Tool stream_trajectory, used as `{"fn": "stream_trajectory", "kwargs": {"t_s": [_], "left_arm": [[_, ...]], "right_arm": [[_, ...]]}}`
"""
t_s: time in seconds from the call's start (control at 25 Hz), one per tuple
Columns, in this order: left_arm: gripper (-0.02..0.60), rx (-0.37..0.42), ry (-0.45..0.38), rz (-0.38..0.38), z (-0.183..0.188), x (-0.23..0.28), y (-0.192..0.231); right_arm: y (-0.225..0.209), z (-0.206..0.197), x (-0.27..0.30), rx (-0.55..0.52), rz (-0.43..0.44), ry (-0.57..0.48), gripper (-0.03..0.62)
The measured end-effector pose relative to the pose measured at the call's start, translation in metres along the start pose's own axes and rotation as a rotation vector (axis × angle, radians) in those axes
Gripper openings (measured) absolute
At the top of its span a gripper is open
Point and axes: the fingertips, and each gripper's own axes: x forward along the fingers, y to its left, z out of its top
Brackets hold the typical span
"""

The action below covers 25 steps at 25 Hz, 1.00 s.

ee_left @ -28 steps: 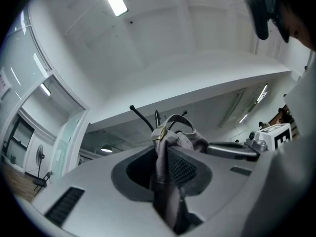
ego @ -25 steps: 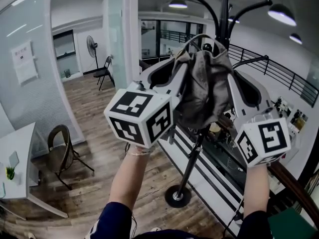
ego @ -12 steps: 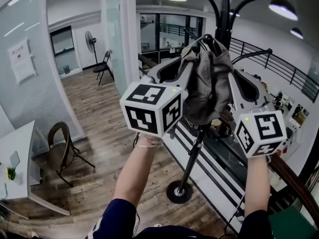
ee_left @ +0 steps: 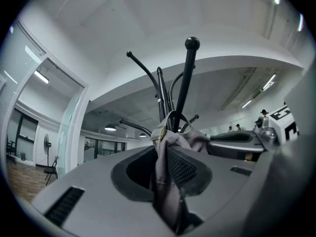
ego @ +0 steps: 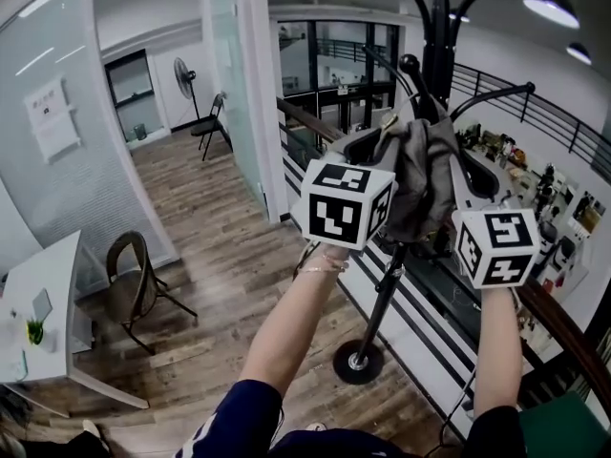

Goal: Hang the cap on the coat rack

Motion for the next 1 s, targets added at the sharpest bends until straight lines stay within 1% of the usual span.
{"fn": "stream_trajectory", "kwargs": {"t_s": [0.16,0.24,0.32,0.44,0.52,0.64,0.72,0.76,0.8,0.84,0.88,0.92,0.96,1.0], "left_arm": [[0.078,0.010,0.032,-0.014,-0.018,0.012,-0.005],[0.078,0.004,0.041,-0.017,-0.025,0.015,-0.006],[0.080,0.000,0.038,-0.016,-0.029,0.015,-0.008],[0.083,0.020,0.023,-0.011,-0.034,0.013,-0.011],[0.084,0.020,0.015,-0.006,-0.037,0.014,-0.012],[0.084,0.017,0.025,0.004,-0.042,0.018,-0.010],[0.088,0.019,0.012,0.007,-0.047,0.017,-0.011],[0.096,0.016,-0.001,0.011,-0.050,0.015,-0.011],[0.109,0.012,-0.012,0.016,-0.052,0.013,-0.011],[0.131,0.007,-0.020,0.020,-0.054,0.011,-0.011],[0.160,0.006,-0.027,0.021,-0.056,0.010,-0.011],[0.198,0.008,-0.033,0.017,-0.058,0.008,-0.012],[0.264,0.011,-0.039,0.008,-0.060,0.005,-0.014],[0.326,0.014,-0.040,-0.004,-0.064,0.002,-0.017]], "right_arm": [[-0.002,-0.018,0.003,0.002,-0.003,0.039,0.037],[-0.002,-0.024,0.004,0.011,-0.005,0.044,0.037],[0.000,-0.025,0.005,0.014,-0.012,0.039,0.037],[0.007,-0.027,0.004,-0.008,-0.017,0.031,0.038],[0.010,-0.031,0.007,-0.018,-0.017,0.039,0.038],[0.011,-0.039,0.013,0.016,-0.009,0.072,0.040],[0.012,-0.044,0.011,0.046,-0.002,0.063,0.051],[0.014,-0.046,0.008,0.055,0.008,0.052,0.073],[0.018,-0.047,0.006,0.060,0.027,0.045,0.144],[0.022,-0.049,0.005,0.061,0.049,0.043,0.231],[0.027,-0.050,0.004,0.059,0.067,0.042,0.274],[0.031,-0.050,0.002,0.054,0.079,0.039,0.295],[0.034,-0.052,-0.001,0.049,0.082,0.033,0.319],[0.036,-0.053,-0.005,0.045,0.081,0.026,0.326]]}}
